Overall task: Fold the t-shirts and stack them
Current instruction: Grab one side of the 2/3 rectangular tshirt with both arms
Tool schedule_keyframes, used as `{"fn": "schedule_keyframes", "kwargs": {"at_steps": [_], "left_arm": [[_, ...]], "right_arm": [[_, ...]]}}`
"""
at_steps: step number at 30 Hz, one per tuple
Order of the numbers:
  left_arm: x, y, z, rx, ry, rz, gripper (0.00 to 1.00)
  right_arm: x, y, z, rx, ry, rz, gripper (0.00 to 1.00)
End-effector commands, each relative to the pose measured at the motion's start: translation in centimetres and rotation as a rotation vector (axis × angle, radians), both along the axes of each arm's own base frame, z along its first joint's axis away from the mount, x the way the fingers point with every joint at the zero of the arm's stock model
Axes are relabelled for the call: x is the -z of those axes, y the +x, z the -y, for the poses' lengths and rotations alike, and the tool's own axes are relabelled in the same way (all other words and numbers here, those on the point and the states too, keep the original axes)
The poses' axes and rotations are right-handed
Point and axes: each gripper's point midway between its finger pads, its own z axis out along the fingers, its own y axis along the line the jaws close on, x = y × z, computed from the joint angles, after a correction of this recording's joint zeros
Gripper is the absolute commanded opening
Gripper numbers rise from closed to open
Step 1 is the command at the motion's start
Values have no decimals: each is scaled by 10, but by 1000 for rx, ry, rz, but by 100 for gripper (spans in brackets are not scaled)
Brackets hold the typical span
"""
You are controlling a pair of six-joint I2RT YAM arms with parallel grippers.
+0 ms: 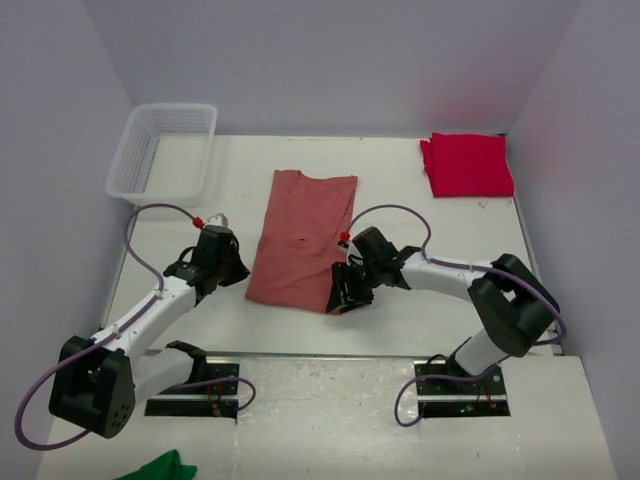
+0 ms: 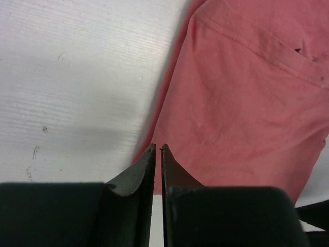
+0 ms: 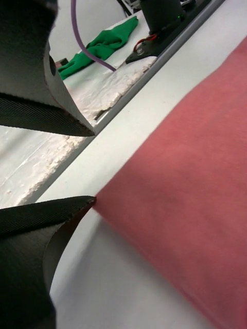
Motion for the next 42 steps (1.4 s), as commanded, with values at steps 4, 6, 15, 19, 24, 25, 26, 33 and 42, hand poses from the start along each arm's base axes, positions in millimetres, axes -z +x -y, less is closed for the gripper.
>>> {"fn": "schedule_keyframes", "kwargs": {"at_steps": [4,6,15,19,24,25,26,33,42], "left_arm": [[15,-11,-10,-36,37,-45,9],[21,-13,-12,-43,48,-65,8],[55,-23,-12,-67,64,-184,0],[64,-31,0,-32,30,-226,0],[68,-39,18,12,-17,-241,0],[67,-39,22,17,-25,-239,0],[67,-41,26,27,-29,-242,0],[64,-47,37,47,-55,-239,0],[72,-57,33,44,-42,-260,0]], "right_arm": [[-7,-1,10,57,19,80,51],[-6,-2,10,56,20,82,45],[-22,-2,21,100,6,144,0],[-22,0,29,137,-39,156,0],[-5,7,40,213,-111,153,0],[-3,9,40,225,-119,152,7],[1,10,42,233,-130,156,16],[16,10,44,242,-147,149,54],[18,15,61,294,-184,171,56]]}}
